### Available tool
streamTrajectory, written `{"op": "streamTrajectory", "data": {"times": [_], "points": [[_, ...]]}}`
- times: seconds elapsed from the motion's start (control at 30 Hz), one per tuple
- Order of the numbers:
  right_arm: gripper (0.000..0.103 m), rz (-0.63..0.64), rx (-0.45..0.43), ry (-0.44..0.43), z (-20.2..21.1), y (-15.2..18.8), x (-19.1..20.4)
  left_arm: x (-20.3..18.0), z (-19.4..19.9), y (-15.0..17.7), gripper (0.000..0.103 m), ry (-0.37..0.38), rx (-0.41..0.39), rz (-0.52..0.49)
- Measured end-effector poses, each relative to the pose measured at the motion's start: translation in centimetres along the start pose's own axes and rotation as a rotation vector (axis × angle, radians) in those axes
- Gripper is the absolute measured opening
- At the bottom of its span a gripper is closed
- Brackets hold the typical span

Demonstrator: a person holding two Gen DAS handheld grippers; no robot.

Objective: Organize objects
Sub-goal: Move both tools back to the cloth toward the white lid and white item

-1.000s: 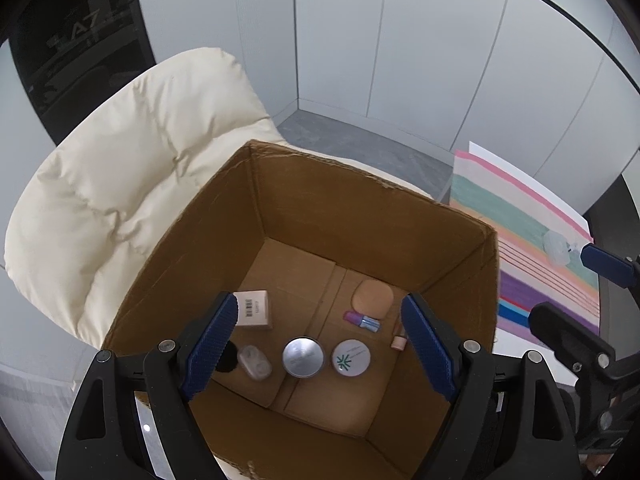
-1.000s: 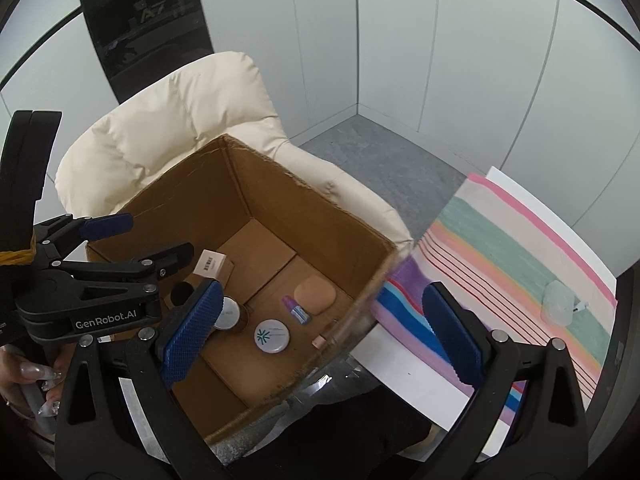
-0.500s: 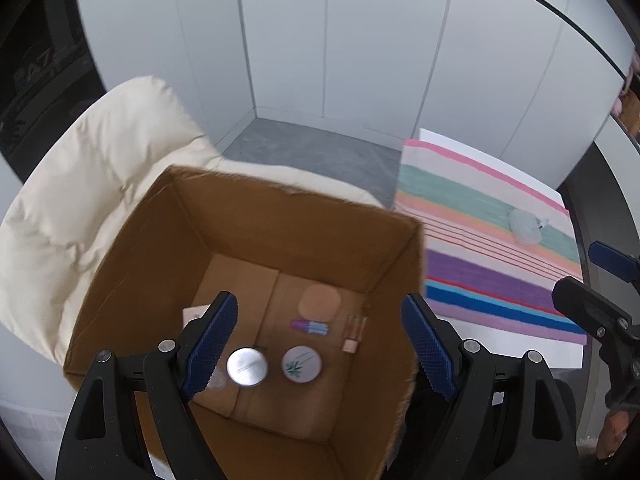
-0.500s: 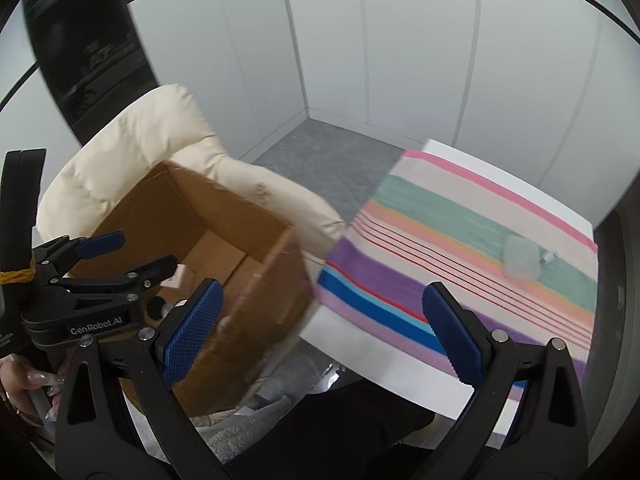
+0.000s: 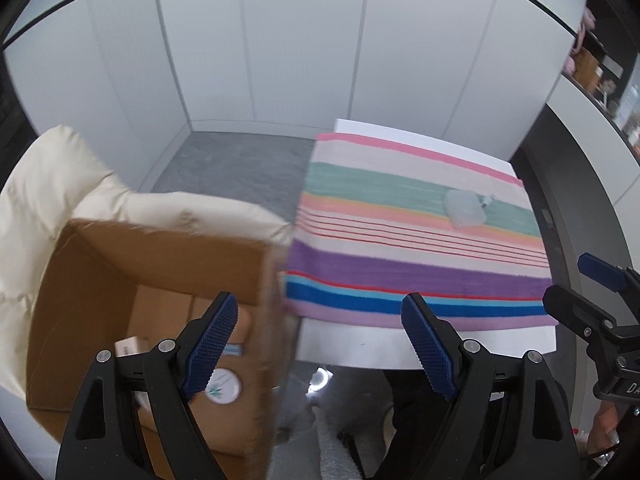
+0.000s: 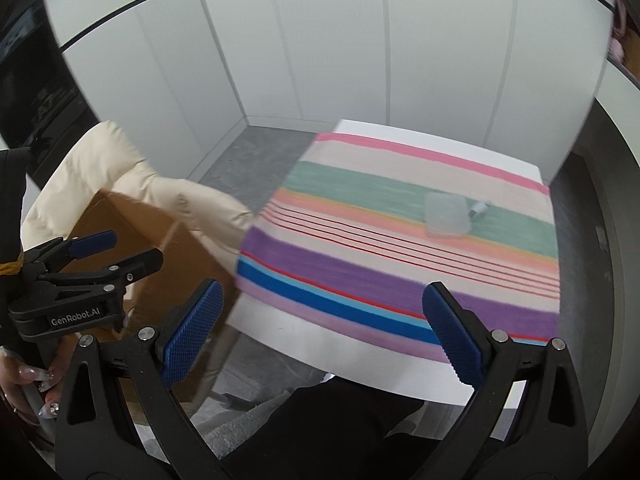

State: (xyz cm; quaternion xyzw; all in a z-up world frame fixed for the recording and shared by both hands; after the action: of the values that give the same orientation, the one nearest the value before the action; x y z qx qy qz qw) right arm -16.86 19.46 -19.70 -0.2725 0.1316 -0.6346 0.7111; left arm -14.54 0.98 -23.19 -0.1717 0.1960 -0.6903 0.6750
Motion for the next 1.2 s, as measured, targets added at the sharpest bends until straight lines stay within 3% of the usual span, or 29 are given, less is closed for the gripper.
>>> {"op": "streamTrajectory", "data": {"times": [0.33, 0.57, 0.97, 1.2], "points": [[0.101, -0.142, 0.003, 0.076, -0.1, 1.5, -10.8, -9.2, -2.8, -1.8, 0.085, 0.071, 0.041, -0.121], [0.101, -0.211, 0.019, 0.133, -0.8, 2.8, -17.5, -13.2, -5.1, -3.1, 0.085, 0.076, 0.067, -0.179], [0.101, -0.271, 0.041, 0.165, -4.2, 3.3, -23.8, -18.5, -11.8, -4.1, 0.085, 0.109, 0.138, -0.225], [0.101, -0.270, 0.042, 0.197, -8.7, 2.3, -27.4, -20.7, -17.0, -6.5, 0.085, 0.094, 0.106, -0.260]]}}
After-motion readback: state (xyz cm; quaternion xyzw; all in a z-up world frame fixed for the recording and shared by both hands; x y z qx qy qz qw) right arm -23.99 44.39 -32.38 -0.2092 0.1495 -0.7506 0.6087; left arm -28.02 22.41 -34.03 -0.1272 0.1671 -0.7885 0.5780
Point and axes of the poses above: each gripper's, at about its wrist camera, not at the fingertips, and z roughly against the way its jaws point, x to its left, y to its underside, the point moved 10 cm from there along -z, roughly the way its jaws point, and after that the axes turned 2 degrees about -z, right-handed, at the moved point
